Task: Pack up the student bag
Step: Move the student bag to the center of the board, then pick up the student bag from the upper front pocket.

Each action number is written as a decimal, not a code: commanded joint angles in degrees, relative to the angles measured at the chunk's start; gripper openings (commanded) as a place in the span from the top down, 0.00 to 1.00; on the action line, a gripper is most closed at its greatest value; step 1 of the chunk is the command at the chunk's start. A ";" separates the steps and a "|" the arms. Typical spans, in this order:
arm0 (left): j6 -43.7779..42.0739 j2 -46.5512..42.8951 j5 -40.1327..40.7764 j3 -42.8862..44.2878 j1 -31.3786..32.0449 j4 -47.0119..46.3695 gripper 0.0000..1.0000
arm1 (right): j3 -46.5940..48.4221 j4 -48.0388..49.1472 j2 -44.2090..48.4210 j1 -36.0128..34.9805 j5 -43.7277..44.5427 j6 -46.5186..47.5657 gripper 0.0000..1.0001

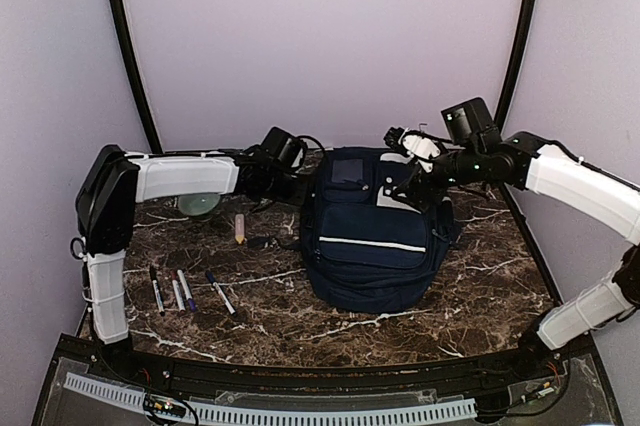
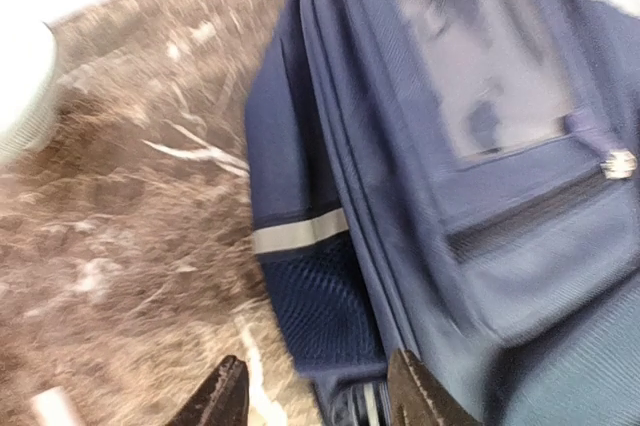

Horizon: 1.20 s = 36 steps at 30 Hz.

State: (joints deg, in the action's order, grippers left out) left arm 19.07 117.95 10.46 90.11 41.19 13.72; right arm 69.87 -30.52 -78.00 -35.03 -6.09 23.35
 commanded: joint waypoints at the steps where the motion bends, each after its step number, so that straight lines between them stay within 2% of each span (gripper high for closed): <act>1: -2.00 -11.48 4.35 -5.40 0.49 1.26 0.48 | -2.90 -0.96 -3.48 -2.91 -2.55 2.94 0.20; 4: -1.21 -15.51 2.68 -10.15 0.47 -0.73 0.48 | -5.06 -1.37 -5.49 -6.35 -0.92 4.31 0.35; 6: -0.41 -17.25 1.73 -12.68 0.53 -0.90 0.48 | -5.97 -1.58 -6.93 -8.64 1.01 4.65 0.42; 12: 2.04 -20.81 3.26 -18.42 0.47 1.25 0.47 | -9.69 2.13 -9.24 -15.03 8.30 5.96 0.41; 17: 2.83 -22.54 3.71 -21.92 0.48 0.99 0.48 | -10.38 3.33 -10.84 -16.68 9.40 6.31 0.37; 21: 3.10 -22.61 4.30 -22.60 0.56 1.17 0.47 | -10.65 4.96 -12.75 -17.35 13.60 6.01 0.39; 27: 3.10 -22.34 4.91 -22.84 0.48 1.50 0.48 | -8.77 5.60 -15.36 -17.27 19.64 5.00 0.64; 31: 3.96 -22.91 6.41 -24.51 0.47 0.62 0.49 | -6.62 4.25 -13.93 -16.91 19.44 4.98 0.80; 36: 6.44 -22.96 9.41 -25.51 0.06 2.98 0.46 | -2.53 2.34 -10.76 -15.75 17.07 4.66 0.89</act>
State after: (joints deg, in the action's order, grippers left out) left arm 23.11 97.45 16.80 65.56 41.52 14.24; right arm 62.65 -29.08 -92.62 -52.31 9.52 28.47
